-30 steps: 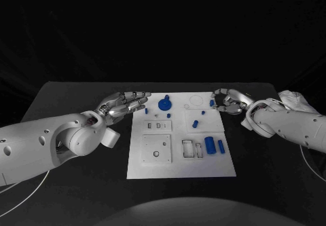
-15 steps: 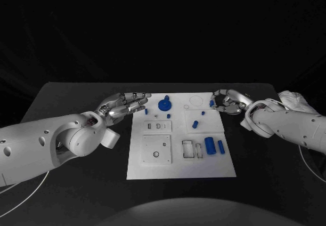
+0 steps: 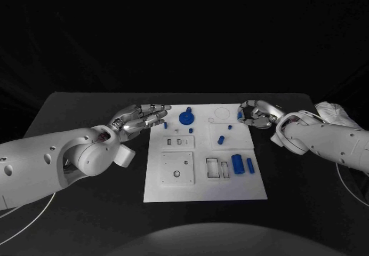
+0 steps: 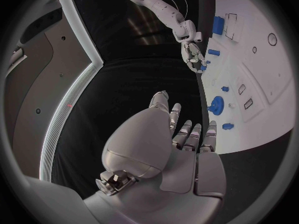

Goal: Assemble the parts on the task board

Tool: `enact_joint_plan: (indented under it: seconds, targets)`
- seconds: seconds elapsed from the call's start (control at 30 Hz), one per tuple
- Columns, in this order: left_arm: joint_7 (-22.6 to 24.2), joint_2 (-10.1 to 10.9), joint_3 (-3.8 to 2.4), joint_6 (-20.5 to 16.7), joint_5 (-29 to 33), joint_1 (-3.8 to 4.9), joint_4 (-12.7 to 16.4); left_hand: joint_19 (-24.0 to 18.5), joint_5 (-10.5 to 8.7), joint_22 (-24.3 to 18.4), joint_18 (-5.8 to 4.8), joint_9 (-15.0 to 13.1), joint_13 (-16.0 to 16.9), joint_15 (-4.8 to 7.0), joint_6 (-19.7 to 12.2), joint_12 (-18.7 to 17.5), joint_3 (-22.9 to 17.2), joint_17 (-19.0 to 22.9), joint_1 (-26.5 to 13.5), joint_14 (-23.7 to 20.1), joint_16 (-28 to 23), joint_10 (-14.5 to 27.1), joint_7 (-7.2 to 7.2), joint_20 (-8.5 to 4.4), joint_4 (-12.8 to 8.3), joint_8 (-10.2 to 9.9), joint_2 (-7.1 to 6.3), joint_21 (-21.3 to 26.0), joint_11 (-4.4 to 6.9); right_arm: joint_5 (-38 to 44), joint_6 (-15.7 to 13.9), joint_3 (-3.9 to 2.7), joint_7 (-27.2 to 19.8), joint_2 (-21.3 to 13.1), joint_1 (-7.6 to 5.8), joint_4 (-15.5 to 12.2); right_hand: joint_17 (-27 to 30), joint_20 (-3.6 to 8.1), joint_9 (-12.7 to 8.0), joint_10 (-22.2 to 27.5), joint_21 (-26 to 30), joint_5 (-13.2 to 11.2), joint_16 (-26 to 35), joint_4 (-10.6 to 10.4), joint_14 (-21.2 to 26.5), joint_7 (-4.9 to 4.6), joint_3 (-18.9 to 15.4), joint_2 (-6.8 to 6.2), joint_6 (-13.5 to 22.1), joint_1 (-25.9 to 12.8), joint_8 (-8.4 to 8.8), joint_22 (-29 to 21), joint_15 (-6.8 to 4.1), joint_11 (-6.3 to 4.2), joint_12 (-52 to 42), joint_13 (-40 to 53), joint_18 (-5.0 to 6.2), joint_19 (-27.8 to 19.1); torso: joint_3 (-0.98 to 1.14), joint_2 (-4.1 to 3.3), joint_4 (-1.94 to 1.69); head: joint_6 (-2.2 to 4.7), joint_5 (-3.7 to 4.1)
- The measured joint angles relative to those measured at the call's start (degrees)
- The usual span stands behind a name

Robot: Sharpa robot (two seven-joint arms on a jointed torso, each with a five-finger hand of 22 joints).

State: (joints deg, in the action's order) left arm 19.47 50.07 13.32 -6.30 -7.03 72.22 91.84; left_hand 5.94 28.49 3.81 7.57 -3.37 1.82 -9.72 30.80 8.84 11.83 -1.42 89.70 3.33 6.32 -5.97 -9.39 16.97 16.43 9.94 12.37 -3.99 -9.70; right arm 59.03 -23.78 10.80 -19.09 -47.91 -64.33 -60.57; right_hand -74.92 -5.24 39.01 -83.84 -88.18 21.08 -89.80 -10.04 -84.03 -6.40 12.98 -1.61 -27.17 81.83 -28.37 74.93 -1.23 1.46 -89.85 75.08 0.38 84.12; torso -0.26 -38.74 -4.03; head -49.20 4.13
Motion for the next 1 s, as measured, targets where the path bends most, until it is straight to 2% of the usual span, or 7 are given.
enact_joint_plan:
  seconds: [0.17, 0.33, 0.67, 1.0]
  targets:
    - [-0.1, 0.0, 0.00, 0.1, -0.1, 0.00, 0.0, 0.0, 0.00, 0.0, 0.00, 0.0, 0.0, 0.00, 0.0, 0.0, 0.0, 0.0, 0.0, 0.0, 0.0, 0.0, 0.00, 0.00, 0.0, 0.0, 0.00, 0.0, 0.00, 0.0, 0.0, 0.00, 0.1, 0.1, 0.00, 0.1, 0.0, 0.00, 0.0, 0.0, 0.0, 0.0, 0.0, 0.2, 0.0, 0.19, 0.2, 0.01, -1.0, 0.0, -0.74, 0.0, 0.00, 0.00, 0.0, 0.0, 0.00, 0.0, 0.00, 0.00, 0.01, -0.15, 0.00]
    - [-0.3, 0.0, 0.00, 0.2, -0.1, 0.00, -0.1, 0.0, 0.00, 0.0, 0.00, 0.0, 0.0, 0.00, 0.0, 0.0, 0.0, 0.0, 0.0, 0.0, 0.0, 0.0, 0.00, 0.00, 0.0, 0.0, 0.00, 0.0, 0.00, 0.0, 0.0, -0.01, 0.1, 0.1, 0.00, 0.2, 0.0, 0.00, 0.4, 0.0, 0.0, 0.0, 0.0, 0.5, 0.0, 0.33, 0.5, 0.38, -3.2, 0.4, -2.82, 0.0, 0.00, 0.00, -0.1, 0.0, 0.00, 0.0, 0.00, 0.00, 0.02, -0.33, 0.00]
    - [-0.6, -0.1, 0.00, 0.4, -0.1, -0.02, -0.2, 0.0, 0.00, 0.0, 0.00, 0.0, 0.0, 0.00, 0.0, 0.0, 0.0, 0.0, 0.0, 0.0, 0.0, 0.0, 0.00, 0.00, 0.0, 0.0, 0.00, 0.0, 0.00, 0.0, -0.2, -0.08, 0.0, 0.1, -0.05, 0.2, 0.0, 0.00, 1.6, 0.0, 0.2, -0.1, 0.0, 0.7, 0.0, 0.68, 0.7, 0.82, -5.6, 0.4, -5.79, 0.0, 0.00, 0.00, -0.1, -0.1, 0.00, 0.0, 0.00, 0.00, 0.02, -0.52, 0.00]
    - [-0.8, -0.1, 0.01, 0.5, -0.2, -0.09, -0.3, 0.0, 0.00, 0.0, 0.01, 0.0, 0.0, 0.00, 0.0, 0.0, 0.0, 0.0, 0.0, 0.0, 0.0, 0.0, 0.00, 0.00, 0.0, 0.0, 0.00, 0.0, 0.00, -0.6, -1.0, -0.01, -0.9, 0.0, 0.04, -0.1, 0.0, 0.00, 2.0, 0.0, 0.2, 0.2, 0.0, 0.9, 0.0, 0.91, 0.9, 1.17, -6.4, 0.5, -6.44, 0.0, 0.00, 0.00, -0.1, -0.1, 0.00, 0.0, 0.00, 0.04, 0.03, -0.62, -0.09]
